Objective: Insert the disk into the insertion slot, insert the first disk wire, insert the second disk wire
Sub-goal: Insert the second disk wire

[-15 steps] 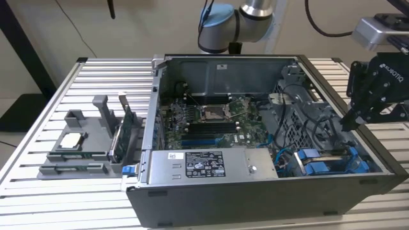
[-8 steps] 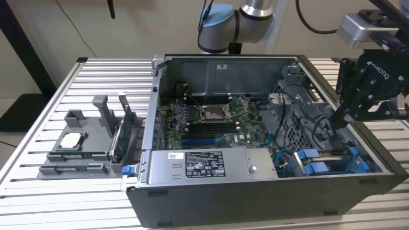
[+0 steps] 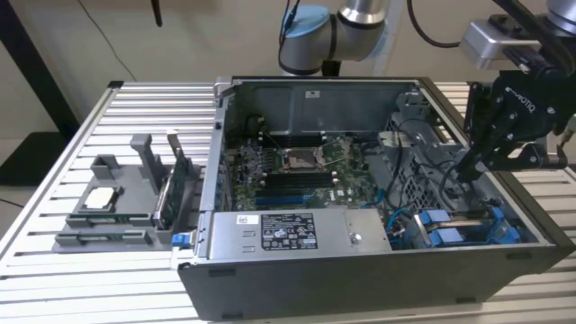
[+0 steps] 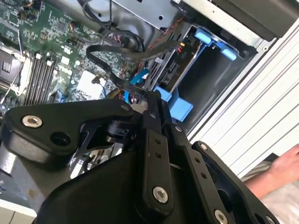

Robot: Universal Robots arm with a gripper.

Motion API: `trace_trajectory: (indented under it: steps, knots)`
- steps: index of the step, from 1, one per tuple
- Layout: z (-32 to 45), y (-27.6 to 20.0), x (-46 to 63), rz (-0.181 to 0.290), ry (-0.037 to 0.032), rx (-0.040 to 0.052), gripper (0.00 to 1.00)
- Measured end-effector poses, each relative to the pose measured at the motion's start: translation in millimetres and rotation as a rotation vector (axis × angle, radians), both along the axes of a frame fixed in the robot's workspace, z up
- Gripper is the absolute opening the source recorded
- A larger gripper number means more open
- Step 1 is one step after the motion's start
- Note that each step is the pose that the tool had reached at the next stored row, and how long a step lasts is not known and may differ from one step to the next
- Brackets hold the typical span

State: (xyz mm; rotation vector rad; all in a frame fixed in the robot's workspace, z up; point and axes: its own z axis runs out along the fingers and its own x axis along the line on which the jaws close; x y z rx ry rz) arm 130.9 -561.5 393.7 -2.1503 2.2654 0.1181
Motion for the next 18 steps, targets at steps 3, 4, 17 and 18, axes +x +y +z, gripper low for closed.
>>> trace_trajectory:
  steps: [3, 4, 17, 18]
  knots:
    - [0.0, 0.1, 0.0, 0.0, -0.0001, 0.0, 0.16]
    - [0.0, 0.1, 0.0, 0.0, -0.0001, 0.0, 0.16]
    - [-5.3, -1.6, -0.1, 0.0, -0.0057, 0.0001, 0.16]
    - [-5.9, -1.8, 0.0, 0.0, -0.0067, -0.0001, 0.16]
